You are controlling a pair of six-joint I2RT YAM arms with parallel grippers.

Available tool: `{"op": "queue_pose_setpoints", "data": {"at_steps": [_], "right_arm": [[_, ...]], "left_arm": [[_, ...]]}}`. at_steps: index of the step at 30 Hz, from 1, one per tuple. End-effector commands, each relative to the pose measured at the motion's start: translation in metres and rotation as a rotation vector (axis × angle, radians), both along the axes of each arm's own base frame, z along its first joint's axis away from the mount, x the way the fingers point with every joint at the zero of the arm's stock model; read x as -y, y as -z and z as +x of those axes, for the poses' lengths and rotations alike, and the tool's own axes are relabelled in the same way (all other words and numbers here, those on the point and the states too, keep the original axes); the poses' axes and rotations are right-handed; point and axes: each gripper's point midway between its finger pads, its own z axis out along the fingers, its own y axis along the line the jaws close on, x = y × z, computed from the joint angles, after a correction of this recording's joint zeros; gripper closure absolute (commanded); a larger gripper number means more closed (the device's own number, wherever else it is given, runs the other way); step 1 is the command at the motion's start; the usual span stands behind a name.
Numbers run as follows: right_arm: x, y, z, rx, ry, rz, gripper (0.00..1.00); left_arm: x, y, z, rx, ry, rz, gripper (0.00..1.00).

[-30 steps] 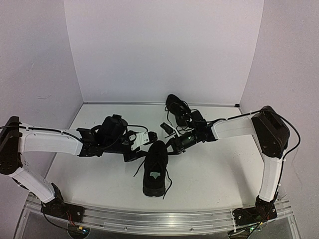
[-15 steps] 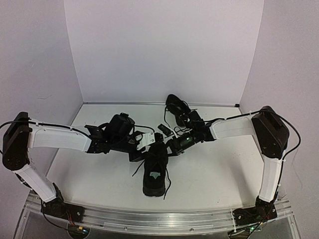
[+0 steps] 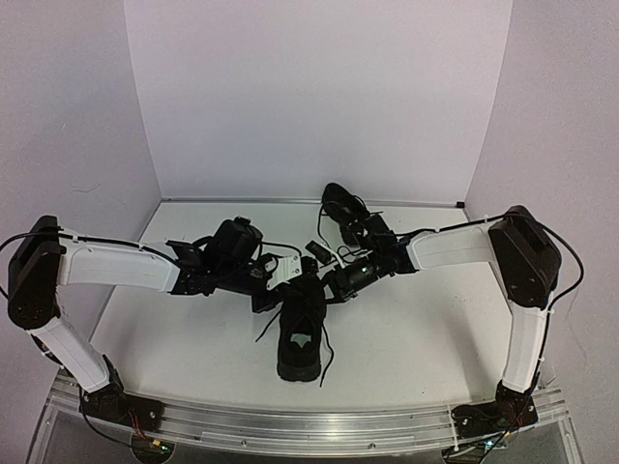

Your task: Tie the shoes

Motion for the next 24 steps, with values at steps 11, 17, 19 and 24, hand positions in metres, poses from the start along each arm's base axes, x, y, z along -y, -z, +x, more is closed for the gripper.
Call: {"op": "queue_pose_setpoints", "data": {"at_steps": [11,17,19,24], "right_arm": [[0.0,-0.027,-0.002,0.075,0.0,0.024,1.0],[0.006,-0.026,-0.001,0.075,0.016,0.01,1.0],[0.008,-0.026,0.0,0.076,0.023,0.005,1.0],[0.016,-0.024,0.001,0.078,0.047,-0.015,1.0]], "left_arm": [[-0.014,-0.021,0.018,-0.023,-0.149,-0.103,1.0],[-0.026,-0.023,0.02,-0.023,-0.214,-0.115,1.0],[-0.029,-0.023,0.021,-0.022,-0.226,-0.113,1.0],[-0.033,-0.022,0.019,-0.034,-0.24,-0.109,1.0]]}}
